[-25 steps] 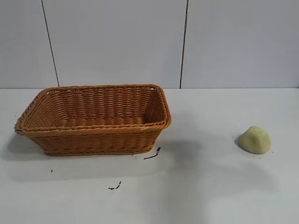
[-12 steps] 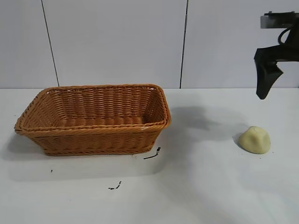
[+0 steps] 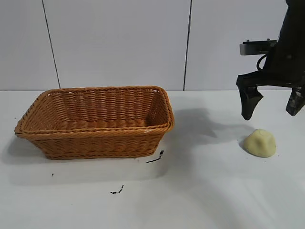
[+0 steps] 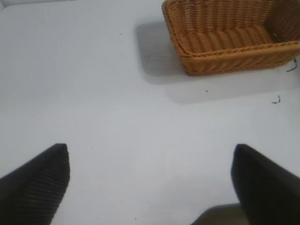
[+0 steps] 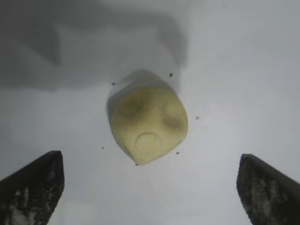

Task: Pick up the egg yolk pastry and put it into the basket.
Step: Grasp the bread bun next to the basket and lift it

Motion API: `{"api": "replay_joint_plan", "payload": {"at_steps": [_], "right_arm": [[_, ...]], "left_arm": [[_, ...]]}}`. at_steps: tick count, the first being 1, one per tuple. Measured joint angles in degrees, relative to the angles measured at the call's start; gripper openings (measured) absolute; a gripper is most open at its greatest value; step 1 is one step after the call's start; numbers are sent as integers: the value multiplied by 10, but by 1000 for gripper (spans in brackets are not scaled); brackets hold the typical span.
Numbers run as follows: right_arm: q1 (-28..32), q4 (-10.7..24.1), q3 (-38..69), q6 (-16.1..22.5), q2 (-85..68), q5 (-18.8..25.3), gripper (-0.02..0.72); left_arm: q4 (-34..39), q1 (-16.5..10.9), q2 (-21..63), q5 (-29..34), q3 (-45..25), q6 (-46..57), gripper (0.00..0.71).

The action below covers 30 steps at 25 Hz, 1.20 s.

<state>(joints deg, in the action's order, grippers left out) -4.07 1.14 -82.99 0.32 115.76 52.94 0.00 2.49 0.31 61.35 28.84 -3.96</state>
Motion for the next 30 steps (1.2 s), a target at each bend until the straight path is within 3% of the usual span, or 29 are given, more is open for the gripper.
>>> {"api": "replay_joint_plan", "payload": {"at_steps": [12,27,30], "right_arm": [[1,0,0,1,76,-35,693],[1,-2,0,1,88,-36,689],[1,-2,0,1,88,-36,585]], "left_arm": [[0,0,0,0,0,0,696],[0,0,0,0,0,0,696],[0,0,0,0,0,0,696]]}}
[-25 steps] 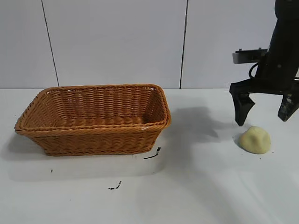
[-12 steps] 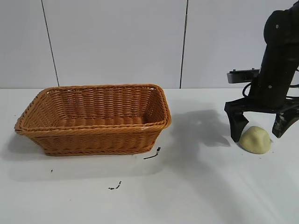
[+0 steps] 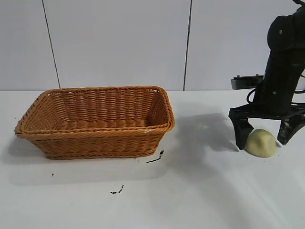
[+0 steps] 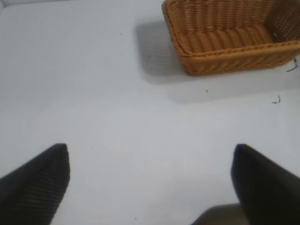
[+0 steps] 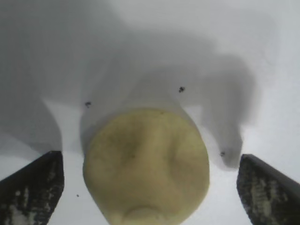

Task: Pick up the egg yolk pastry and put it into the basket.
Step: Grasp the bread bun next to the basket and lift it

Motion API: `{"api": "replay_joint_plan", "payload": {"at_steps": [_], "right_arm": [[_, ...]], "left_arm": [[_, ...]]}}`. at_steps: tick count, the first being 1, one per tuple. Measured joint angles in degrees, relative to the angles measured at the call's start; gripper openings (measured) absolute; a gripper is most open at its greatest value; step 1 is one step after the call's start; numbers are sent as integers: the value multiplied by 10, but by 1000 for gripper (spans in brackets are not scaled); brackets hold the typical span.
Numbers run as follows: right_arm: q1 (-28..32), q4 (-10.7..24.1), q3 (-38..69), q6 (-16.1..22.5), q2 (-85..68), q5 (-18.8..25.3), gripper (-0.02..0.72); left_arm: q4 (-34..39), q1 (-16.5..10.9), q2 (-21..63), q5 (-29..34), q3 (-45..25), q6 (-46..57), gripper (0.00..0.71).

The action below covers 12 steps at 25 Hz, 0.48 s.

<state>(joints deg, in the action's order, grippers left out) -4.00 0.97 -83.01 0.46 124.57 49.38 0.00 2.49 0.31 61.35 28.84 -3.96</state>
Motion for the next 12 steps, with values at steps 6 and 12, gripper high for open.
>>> {"api": "replay_joint_plan", "payload": {"at_steps": [6,12], "right_arm": [[0,-1,0,0,0,0,255],[0,-1,-6,0,0,9,197]], "left_arm": [[0,0,0,0,0,0,696],[0,0,0,0,0,0,696]]}}
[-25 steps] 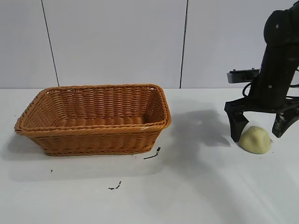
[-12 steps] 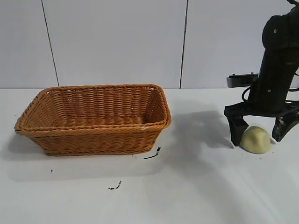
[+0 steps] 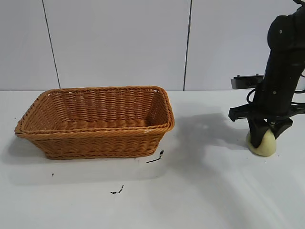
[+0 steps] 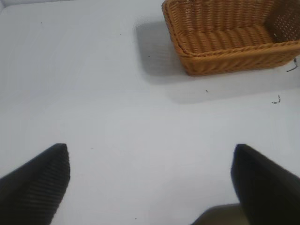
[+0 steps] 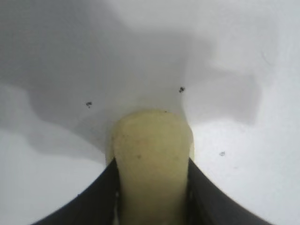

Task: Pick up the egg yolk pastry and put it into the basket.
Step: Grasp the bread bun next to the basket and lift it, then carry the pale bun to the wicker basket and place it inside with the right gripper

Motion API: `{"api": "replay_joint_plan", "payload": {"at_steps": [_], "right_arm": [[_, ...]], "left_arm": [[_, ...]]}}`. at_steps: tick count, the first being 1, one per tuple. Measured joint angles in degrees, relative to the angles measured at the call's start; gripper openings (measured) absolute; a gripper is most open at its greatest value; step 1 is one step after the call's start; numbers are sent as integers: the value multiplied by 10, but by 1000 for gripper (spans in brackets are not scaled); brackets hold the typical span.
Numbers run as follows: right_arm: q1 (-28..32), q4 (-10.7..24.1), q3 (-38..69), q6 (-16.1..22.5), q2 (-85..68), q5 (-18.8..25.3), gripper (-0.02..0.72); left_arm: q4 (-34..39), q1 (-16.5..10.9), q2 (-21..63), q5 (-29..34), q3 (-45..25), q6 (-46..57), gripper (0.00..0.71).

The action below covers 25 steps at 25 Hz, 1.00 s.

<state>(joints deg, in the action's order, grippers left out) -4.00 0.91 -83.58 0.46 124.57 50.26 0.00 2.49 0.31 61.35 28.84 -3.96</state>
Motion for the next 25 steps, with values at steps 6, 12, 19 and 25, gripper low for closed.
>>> {"api": "replay_joint_plan", "payload": {"at_steps": [6,12,19,25], "right_arm": [[0,0,-100,0,2,112,193],[-5,2,-254,0,2,187,189],[-42,3,-361,11,-2,190,189],[-106,7,-394,20,-2,192,189]], "left_arm": [[0,0,0,0,0,0,696],[0,0,0,0,0,0,696],[0,0,0,0,0,0,696],[0,0,0,0,0,0,696]]}}
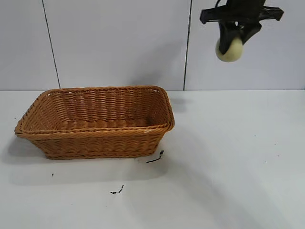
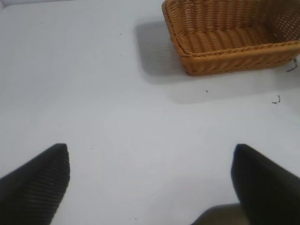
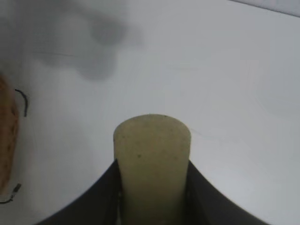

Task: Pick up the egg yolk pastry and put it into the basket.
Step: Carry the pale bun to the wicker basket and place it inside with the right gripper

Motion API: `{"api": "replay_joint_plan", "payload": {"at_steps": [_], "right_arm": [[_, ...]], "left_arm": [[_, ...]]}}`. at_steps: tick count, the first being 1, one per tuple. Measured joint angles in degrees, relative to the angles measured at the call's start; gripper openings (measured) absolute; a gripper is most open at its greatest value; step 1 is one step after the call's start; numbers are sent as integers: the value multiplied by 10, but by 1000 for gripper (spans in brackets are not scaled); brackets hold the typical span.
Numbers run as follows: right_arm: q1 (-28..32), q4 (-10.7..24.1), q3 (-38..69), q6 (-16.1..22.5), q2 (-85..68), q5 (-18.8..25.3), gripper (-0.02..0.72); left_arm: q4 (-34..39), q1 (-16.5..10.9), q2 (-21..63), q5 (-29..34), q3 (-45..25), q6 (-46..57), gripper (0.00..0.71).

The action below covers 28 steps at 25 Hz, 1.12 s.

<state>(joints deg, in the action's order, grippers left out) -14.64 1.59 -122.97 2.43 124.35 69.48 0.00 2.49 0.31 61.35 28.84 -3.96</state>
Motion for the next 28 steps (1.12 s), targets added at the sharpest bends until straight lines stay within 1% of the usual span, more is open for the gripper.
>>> {"api": "replay_joint_plan", "payload": {"at_steps": [6,9,13,17,21,24,26,27,28], "right_arm": [[-97,0,-9,0,1,-4,189],[-149,0,-10,0,11,-25,189],[-199,-1,-10,0,44,-67,189],[-223,-2,-10,0,90,-110,189],[-227,-2,-10,0,133,-159,189],[-227,-1,-10,0,157,-175,191],[-227,-2,-10,0,165,-177,216],[-227,-2,-10,0,166,-177,246],[-227,-3,-10,0,166,-177,290]], "left_arm": [[0,0,0,0,0,0,696],[0,0,0,0,0,0,696],[0,0,0,0,0,0,696],[0,0,0,0,0,0,696],[0,0,0,0,0,0,696],[0,0,0,0,0,0,696],[0,0,0,0,0,0,696],[0,0,0,0,0,0,696],[0,0,0,0,0,0,696]]}}
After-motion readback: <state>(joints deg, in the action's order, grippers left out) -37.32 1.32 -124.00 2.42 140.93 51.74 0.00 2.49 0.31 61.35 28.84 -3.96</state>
